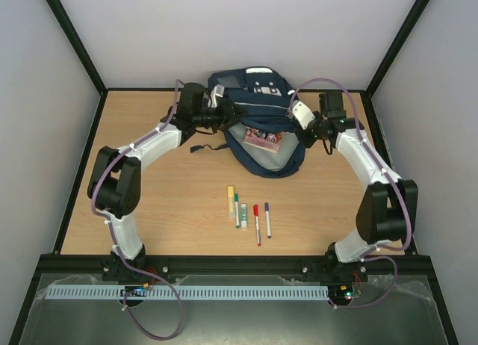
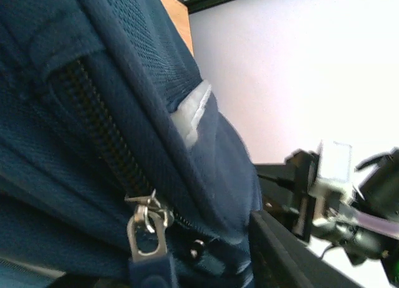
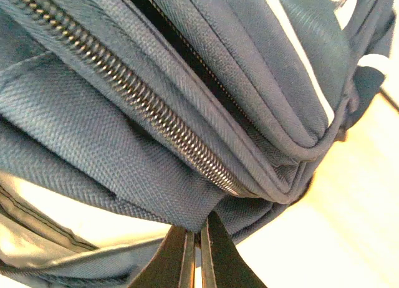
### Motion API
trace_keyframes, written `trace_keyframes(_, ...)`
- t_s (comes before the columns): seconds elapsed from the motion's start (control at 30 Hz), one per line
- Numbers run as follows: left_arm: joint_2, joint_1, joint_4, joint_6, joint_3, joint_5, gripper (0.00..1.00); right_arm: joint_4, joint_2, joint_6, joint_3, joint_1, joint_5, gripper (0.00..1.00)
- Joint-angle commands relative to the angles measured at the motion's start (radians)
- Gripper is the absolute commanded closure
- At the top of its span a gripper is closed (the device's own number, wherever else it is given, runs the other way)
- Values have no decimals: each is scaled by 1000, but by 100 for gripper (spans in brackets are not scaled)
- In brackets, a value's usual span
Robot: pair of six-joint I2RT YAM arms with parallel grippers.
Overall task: Pack the student bag
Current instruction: Place the book in the student bag.
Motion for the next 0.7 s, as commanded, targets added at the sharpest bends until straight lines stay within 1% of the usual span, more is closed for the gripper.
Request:
trace_keyframes(0.0, -11, 31, -57, 130, 45, -19, 52, -53, -136, 84, -9, 26, -53, 99)
trace_keyframes(0.1, -49, 42, -101, 195, 16, -50, 45, -96, -172, 137, -3, 60, -40, 99)
trace_keyframes(0.2, -127, 57, -154, 283, -39, -82, 42, -151, -175, 208, 22, 98, -22, 99)
trace_keyframes(0.3, -250, 58, -204, 365, -114, -156, 33, -146, -179, 298, 25, 108, -24, 99)
trace_keyframes(0.37, -353, 58, -201, 401, -194, -215, 28, -126, -177, 340, 15, 108, -1, 99)
trace_keyframes(0.43, -453, 59, -202, 422, -282, -264, 24, -104, -174, 369, 4, 108, 26, 99)
trace_keyframes(0.57, -592, 60, -194, 416, -439, -285, 23, -76, -180, 414, -4, 109, 23, 99)
trace_keyframes(0.6, -619, 61, -171, 400, -496, -275, 24, -71, -183, 428, -3, 109, 15, 99)
trace_keyframes(0.67, -641, 59, -109, 357, -579, -248, 30, -63, -185, 453, 8, 108, -4, 99)
